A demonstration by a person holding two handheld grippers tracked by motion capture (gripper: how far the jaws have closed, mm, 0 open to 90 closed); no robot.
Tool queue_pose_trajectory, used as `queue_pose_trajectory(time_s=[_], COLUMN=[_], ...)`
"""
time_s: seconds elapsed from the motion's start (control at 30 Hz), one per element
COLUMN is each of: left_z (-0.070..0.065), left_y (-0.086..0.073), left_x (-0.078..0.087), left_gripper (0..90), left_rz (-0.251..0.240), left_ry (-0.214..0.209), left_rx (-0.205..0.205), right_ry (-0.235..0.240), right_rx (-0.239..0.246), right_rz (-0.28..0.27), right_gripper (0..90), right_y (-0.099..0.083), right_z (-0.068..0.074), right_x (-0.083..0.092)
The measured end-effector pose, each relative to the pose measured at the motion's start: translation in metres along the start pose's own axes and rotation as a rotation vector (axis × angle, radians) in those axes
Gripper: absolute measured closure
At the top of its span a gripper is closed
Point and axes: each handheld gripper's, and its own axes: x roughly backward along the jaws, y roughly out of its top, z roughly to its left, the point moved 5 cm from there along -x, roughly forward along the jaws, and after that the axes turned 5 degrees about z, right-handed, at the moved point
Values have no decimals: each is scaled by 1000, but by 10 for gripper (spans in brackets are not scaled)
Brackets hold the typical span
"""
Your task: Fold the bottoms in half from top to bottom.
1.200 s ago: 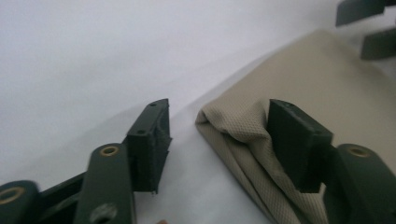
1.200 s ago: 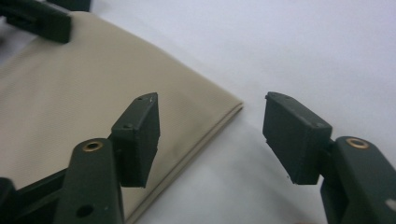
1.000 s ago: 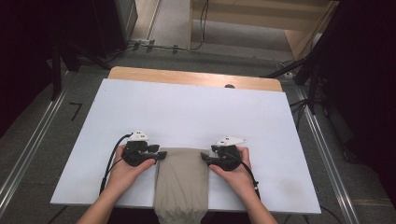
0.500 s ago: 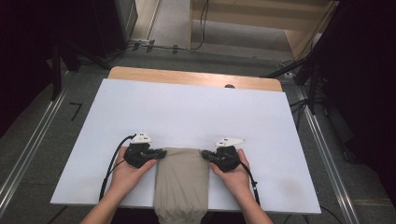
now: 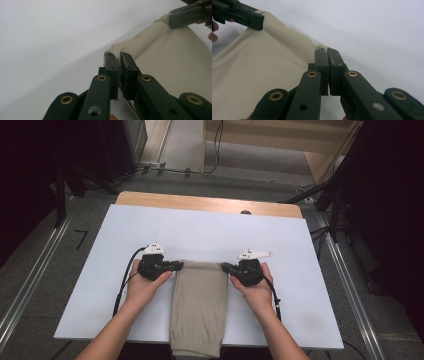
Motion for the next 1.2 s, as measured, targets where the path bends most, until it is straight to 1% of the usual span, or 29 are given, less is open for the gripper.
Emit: queue_pose_trajectory(time_s=[0.03, 0.07, 0.17, 0.23, 0.3, 0.37, 0.43, 0.53, 0.6, 0.63, 0.7, 0.73, 0.77, 0.8, 0.83, 0.87, 0.9, 0.93, 0.97, 1.0, 1.07, 1.1, 1.13, 1.2], left_z=[3, 6, 13, 18, 22, 26, 30, 36, 38, 40, 46, 50, 54, 60, 64, 68, 70, 70, 67, 64, 54, 48, 42, 30], left_y=[6, 12, 32, 48, 60, 73, 85, 102, 110, 115, 122, 125, 127, 128, 127, 125, 122, 119, 116, 112, 103, 99, 94, 85], left_x=[-1, -1, -1, -1, -3, -5, -7, -11, -13, -14, -17, -20, -22, -24, -25, -25, -25, -24, -23, -22, -20, -19, -17, -13], left_gripper=[866, 866, 866, 866, 866, 866, 866, 866, 866, 866, 864, 852, 786, 627, 523, 452, 344, 274, 221, 196, 188, 163, 155, 155], left_rz=[-7, -15, -33, -45, -49, -56, -67, -78, -81, -83, -82, -86, -91, -84, -63, -49, -37, -35, -42, -45, -52, -58, -64, -86], left_ry=[-7, -3, -1, 7, 15, 28, 26, 35, 40, 42, 52, 52, 72, 106, 101, 112, 119, 95, 64, 43, -4, -26, -48, -83], left_rx=[3, 1, -5, -10, -13, -19, -11, -4, -6, 1, 29, 48, 71, 95, 119, 141, 164, 172, 173, 157, 129, 115, 98, 81], right_ry=[-2, -7, -36, -55, -72, -86, -104, -103, -107, -113, -101, -105, -112, -124, -150, -173, -183, -193, -189, -185, -157, -148, -152, -142], right_rx=[-4, 2, 27, 40, 37, 45, 50, 34, 24, 20, -5, -13, -22, -29, -44, -67, -81, -99, -107, -113, -127, -126, -123, -116], right_rz=[-6, -10, -23, -30, -45, -56, -66, -89, -96, -96, -105, -110, -115, -110, -102, -76, -54, -43, -35, -40, -63, -69, -64, -62], right_gripper=[865, 865, 866, 865, 865, 865, 865, 865, 865, 865, 865, 863, 853, 763, 582, 441, 362, 325, 295, 288, 270, 248, 219, 187], right_y=[6, 12, 30, 43, 55, 66, 77, 91, 99, 102, 110, 113, 116, 119, 122, 123, 123, 121, 119, 117, 110, 106, 101, 88], right_z=[-3, -6, -14, -21, -27, -33, -39, -50, -57, -60, -66, -68, -71, -74, -77, -81, -84, -86, -88, -88, -88, -87, -85, -80], right_x=[1, 1, 2, 3, 5, 7, 9, 12, 12, 11, 10, 9, 8, 6, 3, -1, -3, -4, -4, -2, 4, 5, 7, 10])
